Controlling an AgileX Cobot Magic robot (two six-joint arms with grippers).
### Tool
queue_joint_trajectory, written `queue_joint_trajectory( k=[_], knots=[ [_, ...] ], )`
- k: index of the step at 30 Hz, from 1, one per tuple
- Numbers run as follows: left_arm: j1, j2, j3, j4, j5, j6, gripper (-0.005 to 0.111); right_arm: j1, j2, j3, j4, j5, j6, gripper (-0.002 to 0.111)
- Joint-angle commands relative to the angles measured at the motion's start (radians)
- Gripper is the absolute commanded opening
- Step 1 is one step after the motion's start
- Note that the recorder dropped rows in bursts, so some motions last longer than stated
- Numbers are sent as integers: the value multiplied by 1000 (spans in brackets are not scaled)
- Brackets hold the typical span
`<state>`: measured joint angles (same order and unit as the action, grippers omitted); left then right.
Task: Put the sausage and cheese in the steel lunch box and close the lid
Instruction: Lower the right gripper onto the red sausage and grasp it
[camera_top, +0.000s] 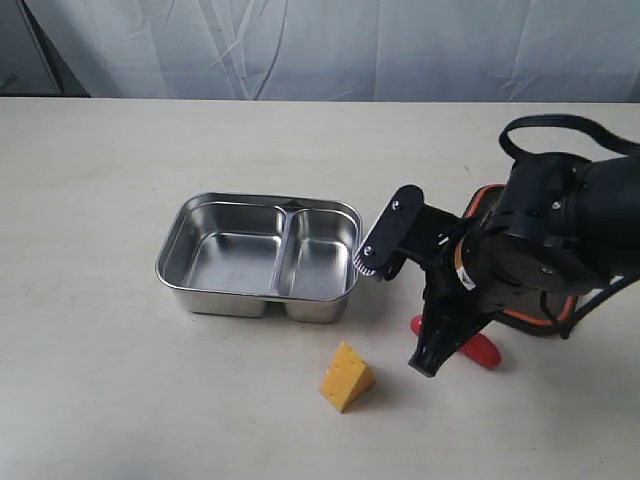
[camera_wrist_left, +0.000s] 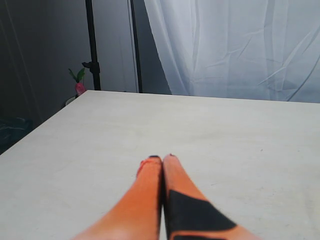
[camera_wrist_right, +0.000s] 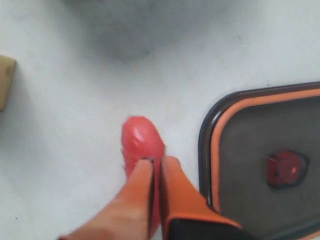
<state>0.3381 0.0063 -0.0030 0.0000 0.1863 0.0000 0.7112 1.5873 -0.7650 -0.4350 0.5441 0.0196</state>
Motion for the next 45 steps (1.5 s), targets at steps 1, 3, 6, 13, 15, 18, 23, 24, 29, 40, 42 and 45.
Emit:
queue_joint_trajectory(
  k=[1,3,6,13,15,18,23,24,29,40,42,45],
  knots=[
    [-7,-6,3,0,-8,0,0,-1,-55,-17,-13,6,25,-1],
    [-7,-6,3,0,-8,0,0,-1,-64,-36,-13,17,36,-1],
    [-7,-6,3,0,-8,0,0,-1,-59,-63,-8,76,36,-1],
    [-7,-6,3,0,-8,0,0,-35,24,-68,22,162,36,-1],
    [-7,-6,3,0,-8,0,0,-63,57,-68,44,162,34,4],
    [-7,-6,3,0,-8,0,0,-83,78,-68,41,134,34,19],
    [-7,-6,3,0,-8,0,0,-83,81,-68,77,93,34,55],
    [-7,-6,3,0,-8,0,0,-83,83,-68,88,95,34,60],
    [-7,-6,3,0,-8,0,0,-83,85,-68,116,88,34,57],
    [-7,-6,3,0,-8,0,0,-83,218,-68,105,73,34,42],
    [-7,-6,3,0,-8,0,0,-83,231,-68,105,67,34,42],
    [-7,-6,3,0,-8,0,0,-83,237,-68,105,63,34,39]
  ],
)
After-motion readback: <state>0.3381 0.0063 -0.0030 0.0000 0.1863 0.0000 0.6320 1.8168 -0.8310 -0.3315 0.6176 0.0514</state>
